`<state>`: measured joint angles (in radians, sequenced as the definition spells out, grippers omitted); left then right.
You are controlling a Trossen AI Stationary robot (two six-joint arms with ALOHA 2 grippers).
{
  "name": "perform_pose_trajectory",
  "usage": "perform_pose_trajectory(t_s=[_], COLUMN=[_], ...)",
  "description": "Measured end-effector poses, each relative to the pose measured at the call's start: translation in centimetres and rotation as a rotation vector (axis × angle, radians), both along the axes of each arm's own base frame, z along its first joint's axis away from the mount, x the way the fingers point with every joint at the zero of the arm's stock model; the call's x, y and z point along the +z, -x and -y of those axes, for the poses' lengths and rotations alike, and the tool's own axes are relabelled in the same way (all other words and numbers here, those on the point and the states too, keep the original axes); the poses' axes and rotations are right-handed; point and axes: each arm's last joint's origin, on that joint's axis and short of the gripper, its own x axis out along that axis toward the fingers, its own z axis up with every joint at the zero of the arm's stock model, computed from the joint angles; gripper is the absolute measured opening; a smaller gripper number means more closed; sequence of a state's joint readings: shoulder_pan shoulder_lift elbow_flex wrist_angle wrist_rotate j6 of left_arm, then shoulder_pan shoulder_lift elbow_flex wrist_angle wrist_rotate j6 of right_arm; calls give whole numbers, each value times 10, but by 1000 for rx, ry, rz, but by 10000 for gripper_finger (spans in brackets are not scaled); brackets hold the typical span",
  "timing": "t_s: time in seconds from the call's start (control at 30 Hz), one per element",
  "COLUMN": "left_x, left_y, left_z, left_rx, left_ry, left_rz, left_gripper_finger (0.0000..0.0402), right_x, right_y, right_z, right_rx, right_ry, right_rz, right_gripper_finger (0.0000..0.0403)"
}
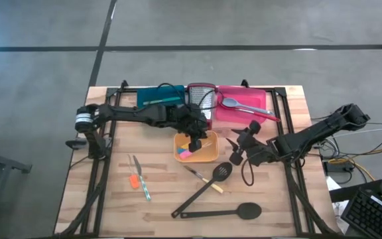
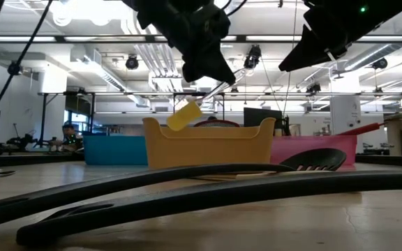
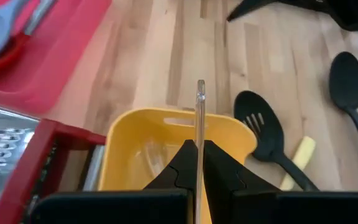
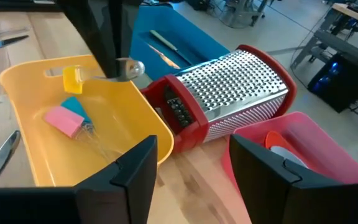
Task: Pick & Place Kitchen Items
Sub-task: Put the yellow spatula into the yellow bin
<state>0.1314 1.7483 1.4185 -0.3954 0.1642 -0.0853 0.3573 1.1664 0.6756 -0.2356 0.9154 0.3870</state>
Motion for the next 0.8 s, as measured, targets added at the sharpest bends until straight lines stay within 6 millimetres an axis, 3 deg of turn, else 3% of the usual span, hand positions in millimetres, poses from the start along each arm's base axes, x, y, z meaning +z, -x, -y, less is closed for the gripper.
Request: perform_pose_trajectory(t_s=[0.53,0.8], left_x=[-46,-47], left_y=[-18,-18], left_z=[-2,-12], left_rx=[-10,21], left_ry=[51,44], left_rz=[-122,-111], left_gripper_finger=[11,11], right_x=[-2,-3], right_y=[1,1], right_z=[0,0], right_rx=[1,-1], right_ry=[-1,-2], right_rz=[-5,-7], right_gripper_finger=[166,182])
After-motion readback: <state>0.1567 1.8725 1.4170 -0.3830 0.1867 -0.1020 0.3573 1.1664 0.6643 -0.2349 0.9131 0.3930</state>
